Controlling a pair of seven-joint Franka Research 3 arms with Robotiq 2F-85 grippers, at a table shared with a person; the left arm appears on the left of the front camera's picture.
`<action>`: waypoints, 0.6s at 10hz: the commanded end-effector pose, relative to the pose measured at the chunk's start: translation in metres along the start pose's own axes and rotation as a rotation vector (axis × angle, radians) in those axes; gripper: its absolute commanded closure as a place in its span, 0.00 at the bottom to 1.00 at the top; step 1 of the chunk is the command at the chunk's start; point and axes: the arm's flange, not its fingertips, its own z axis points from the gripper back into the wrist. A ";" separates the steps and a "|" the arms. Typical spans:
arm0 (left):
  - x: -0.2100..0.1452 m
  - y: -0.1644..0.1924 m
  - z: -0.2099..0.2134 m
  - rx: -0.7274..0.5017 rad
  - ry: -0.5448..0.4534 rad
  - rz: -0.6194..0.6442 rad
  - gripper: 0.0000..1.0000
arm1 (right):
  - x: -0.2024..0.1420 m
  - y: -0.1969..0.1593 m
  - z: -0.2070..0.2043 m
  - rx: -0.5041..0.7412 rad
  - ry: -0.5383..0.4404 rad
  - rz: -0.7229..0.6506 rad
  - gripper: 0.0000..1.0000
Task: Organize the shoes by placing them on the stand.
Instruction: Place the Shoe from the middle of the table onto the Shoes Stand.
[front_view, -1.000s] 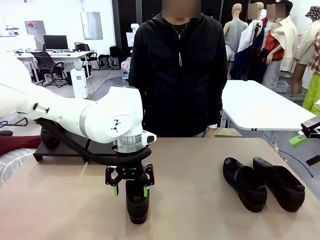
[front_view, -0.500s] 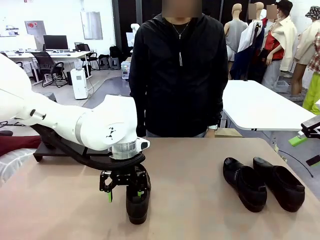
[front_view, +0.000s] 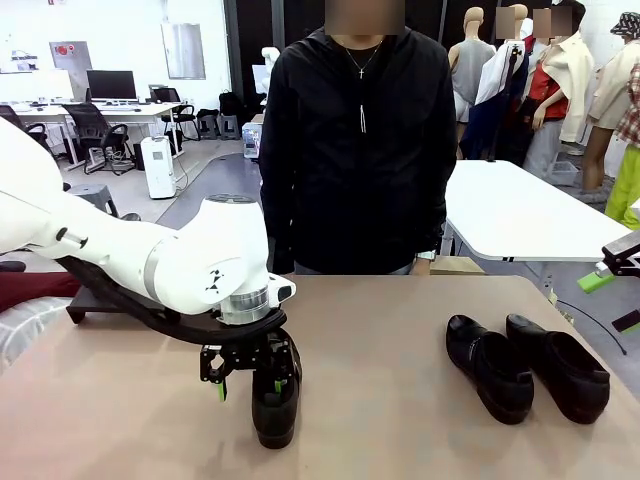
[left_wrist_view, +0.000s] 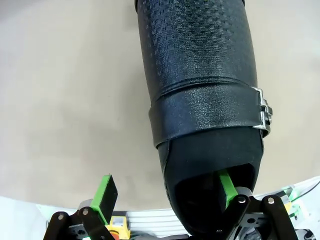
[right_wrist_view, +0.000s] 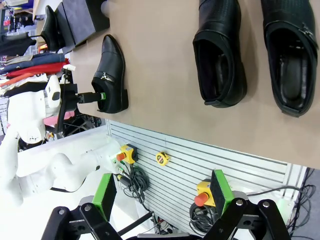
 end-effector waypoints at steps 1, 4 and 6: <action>0.001 0.002 -0.001 0.003 -0.054 0.013 0.00 | 0.000 0.001 0.002 -0.003 0.008 -0.007 0.00; 0.001 -0.001 0.002 0.027 -0.088 -0.006 1.00 | 0.000 0.001 0.002 -0.003 0.008 -0.007 0.00; 0.005 -0.005 0.004 0.015 -0.121 -0.003 1.00 | 0.000 0.001 0.002 -0.003 0.008 -0.007 0.00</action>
